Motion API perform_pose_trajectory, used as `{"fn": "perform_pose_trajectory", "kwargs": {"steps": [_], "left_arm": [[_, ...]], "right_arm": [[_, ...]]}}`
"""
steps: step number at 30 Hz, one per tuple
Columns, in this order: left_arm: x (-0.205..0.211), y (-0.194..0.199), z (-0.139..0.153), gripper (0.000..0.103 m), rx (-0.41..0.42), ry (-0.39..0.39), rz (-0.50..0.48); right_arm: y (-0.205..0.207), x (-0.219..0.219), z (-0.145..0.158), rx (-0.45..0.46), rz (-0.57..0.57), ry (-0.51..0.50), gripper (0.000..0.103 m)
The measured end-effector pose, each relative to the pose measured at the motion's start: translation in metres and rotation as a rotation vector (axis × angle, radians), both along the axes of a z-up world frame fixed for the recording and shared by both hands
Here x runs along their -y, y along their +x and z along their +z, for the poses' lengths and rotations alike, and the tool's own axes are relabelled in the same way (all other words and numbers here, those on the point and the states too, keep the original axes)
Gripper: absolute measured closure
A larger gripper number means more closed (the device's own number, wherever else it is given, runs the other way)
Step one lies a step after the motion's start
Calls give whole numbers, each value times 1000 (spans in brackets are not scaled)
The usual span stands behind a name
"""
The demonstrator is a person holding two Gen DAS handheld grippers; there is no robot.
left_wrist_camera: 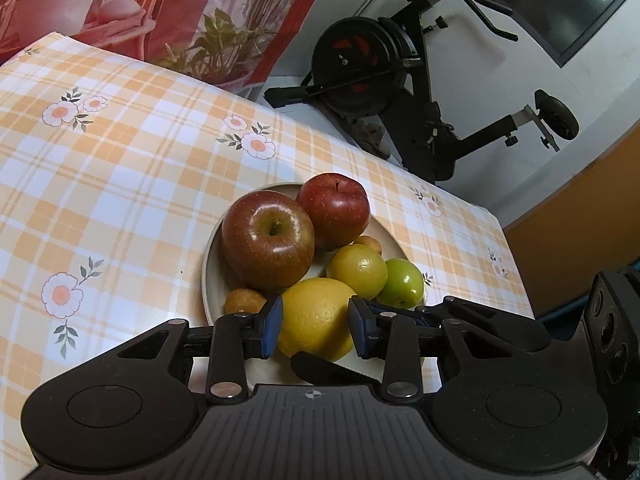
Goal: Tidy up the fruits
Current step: 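Lift the large yellow citrus with both tools toward the plate, then lower the citrus onto the plate and open both tools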
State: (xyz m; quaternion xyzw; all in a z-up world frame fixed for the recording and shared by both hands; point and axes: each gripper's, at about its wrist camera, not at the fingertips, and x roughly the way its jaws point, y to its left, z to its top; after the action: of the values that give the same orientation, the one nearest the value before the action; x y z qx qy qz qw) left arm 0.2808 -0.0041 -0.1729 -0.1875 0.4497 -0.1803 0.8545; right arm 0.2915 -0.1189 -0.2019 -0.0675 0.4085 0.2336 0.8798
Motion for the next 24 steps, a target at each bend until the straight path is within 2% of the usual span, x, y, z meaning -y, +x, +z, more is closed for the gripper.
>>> {"fn": "perform_pose_trajectory", "kwargs": {"steps": [14, 24], "left_arm": [[9, -3, 4, 65, 35, 60, -5], [15, -8, 8, 65, 65, 113, -1]], "right_arm": [[-16, 10, 12, 24, 0, -12, 46], [-52, 47, 23, 99, -106, 31, 46]]}}
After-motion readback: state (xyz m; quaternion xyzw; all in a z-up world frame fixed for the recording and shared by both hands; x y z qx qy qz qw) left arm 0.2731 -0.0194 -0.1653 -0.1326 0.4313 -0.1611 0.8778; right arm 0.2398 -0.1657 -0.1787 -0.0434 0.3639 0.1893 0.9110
